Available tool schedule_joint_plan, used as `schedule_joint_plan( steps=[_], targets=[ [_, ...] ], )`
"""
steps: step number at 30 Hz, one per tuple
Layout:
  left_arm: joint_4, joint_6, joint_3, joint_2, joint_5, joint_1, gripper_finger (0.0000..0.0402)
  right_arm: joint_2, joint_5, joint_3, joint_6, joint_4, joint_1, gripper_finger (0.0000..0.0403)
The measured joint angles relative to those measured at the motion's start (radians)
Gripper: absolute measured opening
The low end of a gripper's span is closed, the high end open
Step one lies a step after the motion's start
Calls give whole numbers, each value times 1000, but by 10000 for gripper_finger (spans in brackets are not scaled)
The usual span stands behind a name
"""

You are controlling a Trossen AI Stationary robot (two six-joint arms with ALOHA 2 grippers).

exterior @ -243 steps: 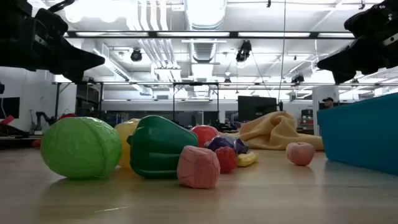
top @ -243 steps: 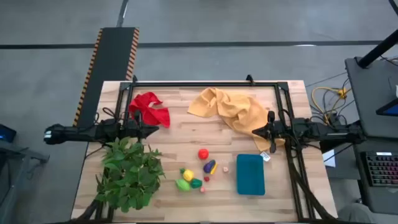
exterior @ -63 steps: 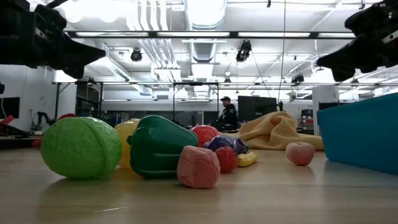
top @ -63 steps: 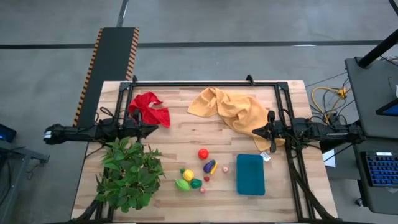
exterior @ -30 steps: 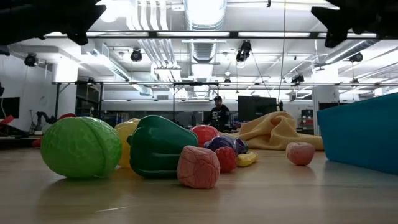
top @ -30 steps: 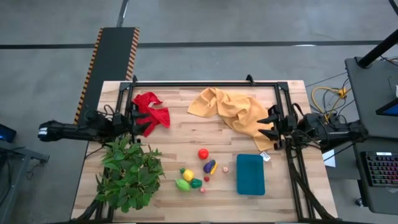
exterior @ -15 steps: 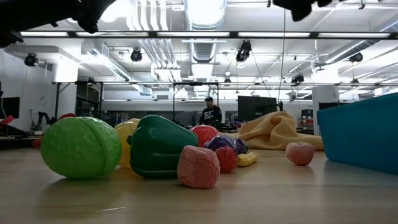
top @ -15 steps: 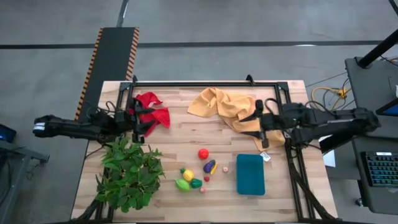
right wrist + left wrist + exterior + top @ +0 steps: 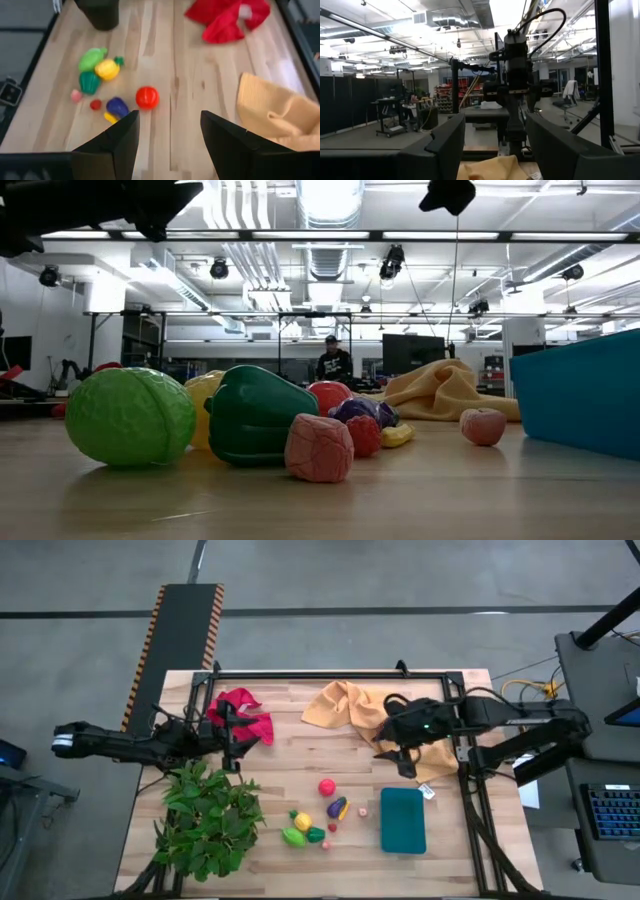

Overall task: Pick and placing Produce into tupperware
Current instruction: Put the top pink peach into the blue bin

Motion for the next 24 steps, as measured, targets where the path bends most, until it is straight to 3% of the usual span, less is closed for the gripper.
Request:
schedule_joint_plan(
  steps=[14,21,24],
  targets=[
    [6,-9,1,-4,1,-1,196,240,-4,130,86,-213,25,203],
    [5,-10,-1,20,5,0,196,325,9,119,200,-209,127,203],
    [7,-10,-3,33,12,0,196,354,93,119,228,-206,198,203]
  ],
)
